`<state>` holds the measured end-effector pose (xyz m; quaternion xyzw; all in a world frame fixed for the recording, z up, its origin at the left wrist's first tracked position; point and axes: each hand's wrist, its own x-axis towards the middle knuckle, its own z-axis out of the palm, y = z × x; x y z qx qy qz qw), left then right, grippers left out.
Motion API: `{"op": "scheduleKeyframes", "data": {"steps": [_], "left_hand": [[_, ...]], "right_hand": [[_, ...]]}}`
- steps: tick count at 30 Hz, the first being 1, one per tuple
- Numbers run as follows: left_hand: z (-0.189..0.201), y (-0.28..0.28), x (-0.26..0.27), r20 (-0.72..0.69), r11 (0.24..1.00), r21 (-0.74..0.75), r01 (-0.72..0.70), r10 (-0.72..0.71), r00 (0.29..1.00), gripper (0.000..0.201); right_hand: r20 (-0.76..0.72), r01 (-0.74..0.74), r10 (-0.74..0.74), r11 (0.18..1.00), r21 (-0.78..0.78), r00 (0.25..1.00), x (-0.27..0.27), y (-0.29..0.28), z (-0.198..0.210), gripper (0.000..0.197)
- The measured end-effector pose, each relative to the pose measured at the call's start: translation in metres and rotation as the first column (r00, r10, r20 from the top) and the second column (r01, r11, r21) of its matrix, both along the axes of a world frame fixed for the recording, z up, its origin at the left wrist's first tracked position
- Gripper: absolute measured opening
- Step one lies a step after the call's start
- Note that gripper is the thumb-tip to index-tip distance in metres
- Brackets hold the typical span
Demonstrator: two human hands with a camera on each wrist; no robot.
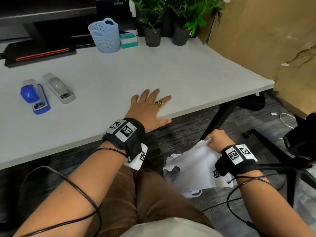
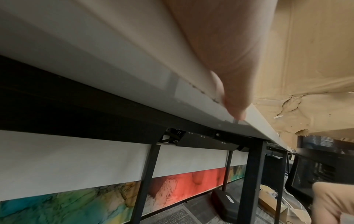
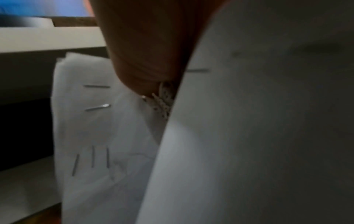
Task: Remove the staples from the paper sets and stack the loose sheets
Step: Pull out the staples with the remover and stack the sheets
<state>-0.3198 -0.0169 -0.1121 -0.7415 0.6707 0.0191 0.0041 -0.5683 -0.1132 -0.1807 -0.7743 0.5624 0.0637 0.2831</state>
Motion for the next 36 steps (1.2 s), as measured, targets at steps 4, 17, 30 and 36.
{"op": "scheduleKeyframes", "data": {"steps": [4,17,30,36], "left_hand": [[0.001,0.000,0.000,0.007,1.000,-0.011,0.001,0.000,1.000,0.077],[0.001,0.000,0.000,0.036,1.000,-0.005,0.015,-0.015,0.999,0.078],[0.006,0.003,-0.006,0.008,1.000,0.011,-0.015,0.015,1.000,0.077],[0.006,0.002,-0.005,0.010,1.000,0.007,-0.014,0.013,1.000,0.077]], "right_hand": [[-0.148,-0.100,0.098,0.995,-0.005,0.984,-0.001,0.000,-0.004,0.018],[0.099,0.121,-0.110,0.986,-0.111,0.989,-0.016,0.002,0.027,0.036],[0.068,0.075,-0.070,0.994,-0.076,0.995,-0.049,0.028,0.073,0.035],[0.044,0.057,-0.058,0.998,0.011,0.997,-0.032,0.021,0.025,0.032]]}}
